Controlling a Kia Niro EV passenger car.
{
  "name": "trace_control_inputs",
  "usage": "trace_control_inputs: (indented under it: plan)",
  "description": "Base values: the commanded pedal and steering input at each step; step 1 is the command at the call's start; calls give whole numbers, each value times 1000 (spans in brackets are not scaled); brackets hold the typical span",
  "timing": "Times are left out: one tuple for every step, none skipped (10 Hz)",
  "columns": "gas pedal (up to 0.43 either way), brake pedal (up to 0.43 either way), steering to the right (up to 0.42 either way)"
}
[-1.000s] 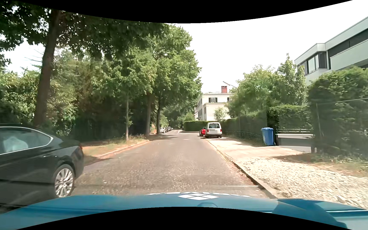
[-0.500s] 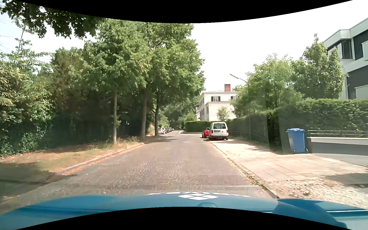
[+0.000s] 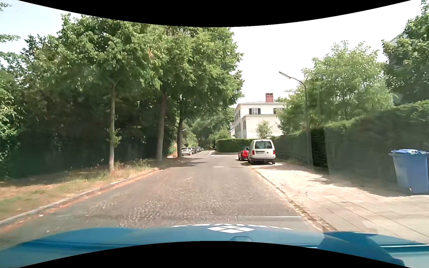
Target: Follow the waypoints while adhering to traffic rules and regulations
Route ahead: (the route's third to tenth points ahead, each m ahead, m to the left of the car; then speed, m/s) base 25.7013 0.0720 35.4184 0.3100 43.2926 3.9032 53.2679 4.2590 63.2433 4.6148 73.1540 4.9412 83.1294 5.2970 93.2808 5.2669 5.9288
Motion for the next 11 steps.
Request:
trace_control_inputs:
  plan:
    - [118,0,0]
    - [118,0,1]
    - [118,0,0]
    - [118,0,0]
    - [118,0,1]
    - [118,0,1]
    - [110,0,-1]
    - [110,0,-10]
    - [110,0,-12]
    - [110,0,-16]
    - [110,0,-18]
